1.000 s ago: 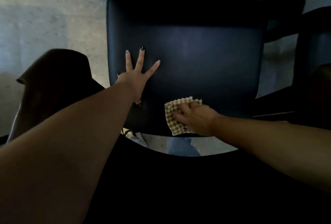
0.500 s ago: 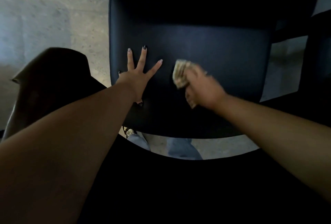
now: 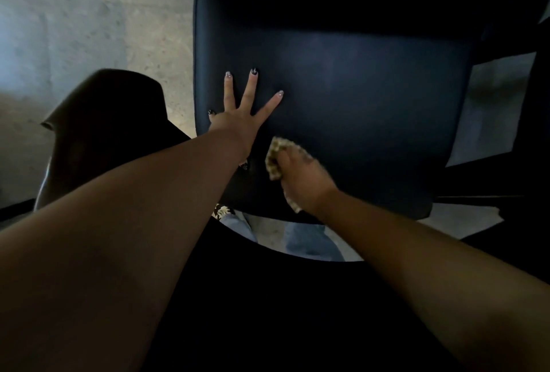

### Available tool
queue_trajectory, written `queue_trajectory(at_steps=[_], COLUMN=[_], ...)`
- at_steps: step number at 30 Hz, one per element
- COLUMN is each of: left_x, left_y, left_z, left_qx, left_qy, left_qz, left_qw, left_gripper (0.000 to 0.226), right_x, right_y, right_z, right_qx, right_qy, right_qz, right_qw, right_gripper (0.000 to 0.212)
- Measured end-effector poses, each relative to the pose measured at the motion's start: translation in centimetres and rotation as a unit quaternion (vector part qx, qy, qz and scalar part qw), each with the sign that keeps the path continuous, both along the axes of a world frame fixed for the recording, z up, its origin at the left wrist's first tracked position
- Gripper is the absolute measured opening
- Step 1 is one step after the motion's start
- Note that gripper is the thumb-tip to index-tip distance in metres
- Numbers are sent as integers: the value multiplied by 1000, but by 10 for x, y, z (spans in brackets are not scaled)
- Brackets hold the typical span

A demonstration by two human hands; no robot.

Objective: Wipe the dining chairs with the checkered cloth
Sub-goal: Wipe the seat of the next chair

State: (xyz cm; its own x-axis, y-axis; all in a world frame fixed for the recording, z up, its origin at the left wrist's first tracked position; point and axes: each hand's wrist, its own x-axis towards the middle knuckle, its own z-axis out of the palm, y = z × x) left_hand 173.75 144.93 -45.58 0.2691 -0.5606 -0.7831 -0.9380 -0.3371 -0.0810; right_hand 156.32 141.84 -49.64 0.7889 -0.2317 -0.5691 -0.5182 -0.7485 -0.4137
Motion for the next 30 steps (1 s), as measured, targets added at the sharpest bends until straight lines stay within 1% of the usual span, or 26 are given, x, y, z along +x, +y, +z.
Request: queue_trajectory(at_steps=[2, 3, 4, 5, 6, 7, 8, 9, 11, 12, 13, 15, 17, 18, 19, 21, 23, 25, 27, 29, 30], left_x=[0, 0, -1, -2, -3, -5, -6, -6, -6, -6, -6, -8, -9, -10, -10, -9, -7, -8, -10, -11, -10], left_y=[0, 0, 0, 0, 0, 0, 0, 0, 1, 1, 2, 2, 2, 2, 1, 1, 0, -2, -3, 1, 3], left_z=[1, 1, 1, 1, 0, 0, -1, -2, -4, -5, -5, -9, -12, -13, -13, -15, -14, -11, -8, -5, -4], left_qx=[6, 6, 2, -6, -16, -26, -36, -42, -45, -45, -47, -55, -56, -52, -48, -41, -36, -35, -41, -48, -48], left_qy=[7, 12, 16, 20, 22, 24, 24, 23, 18, 15, 10, -1, -7, -6, -4, -1, -1, -3, -15, -35, -50], left_qz=[7, 13, 21, 30, 40, 53, 67, 77, 82, 81, 82, 83, 84, 84, 83, 79, 76, 76, 75, 75, 93], left_qw=[1000, 1000, 1000, 999, 999, 998, 997, 996, 995, 996, 995, 995, 995, 995, 995, 996, 996, 996, 996, 995, 993], left_gripper=[153, 152, 151, 150, 149, 148, 146, 145, 144, 144, 142, 139, 139, 139, 140, 142, 144, 141, 136, 139, 142], right_x=[-7, -12, -15, -17, -16, -14, -10, -6, -2, 0, 1, 6, 21, 32, 43, 60, 68, 63, 50, 35, 29], right_y=[20, 24, 24, 16, 1, -20, -47, -79, -153, -187, -216, -251, -251, -240, -224, -181, -133, -87, -46, -20, -18], right_z=[5, 9, 13, 19, 25, 31, 37, 40, 42, 40, 37, 25, 13, 9, 7, 2, 0, 0, 3, 7, 8], right_qx=[39, 66, 92, 121, 139, 129, 74, -12, -150, -192, -215, -221, -218, -214, -209, -181, -127, -80, -21, 46, 67], right_qy=[63, 77, 76, 57, 29, -7, -48, -80, -112, -109, -88, -30, -13, -27, -53, -112, -135, -119, -93, -66, -55], right_qz=[78, 97, 86, 36, -41, -126, -200, -259, -360, -401, -434, -490, -519, -520, -503, -422, -333, -249, -169, -111, -101], right_qw=[994, 990, 989, 990, 989, 984, 976, 962, 914, 889, 870, 843, 826, 827, 837, 881, 924, 958, 981, 991, 991], right_gripper=[56, 58, 59, 58, 54, 47, 40, 35, 39, 44, 48, 51, 48, 46, 43, 38, 34, 35, 41, 45, 43])
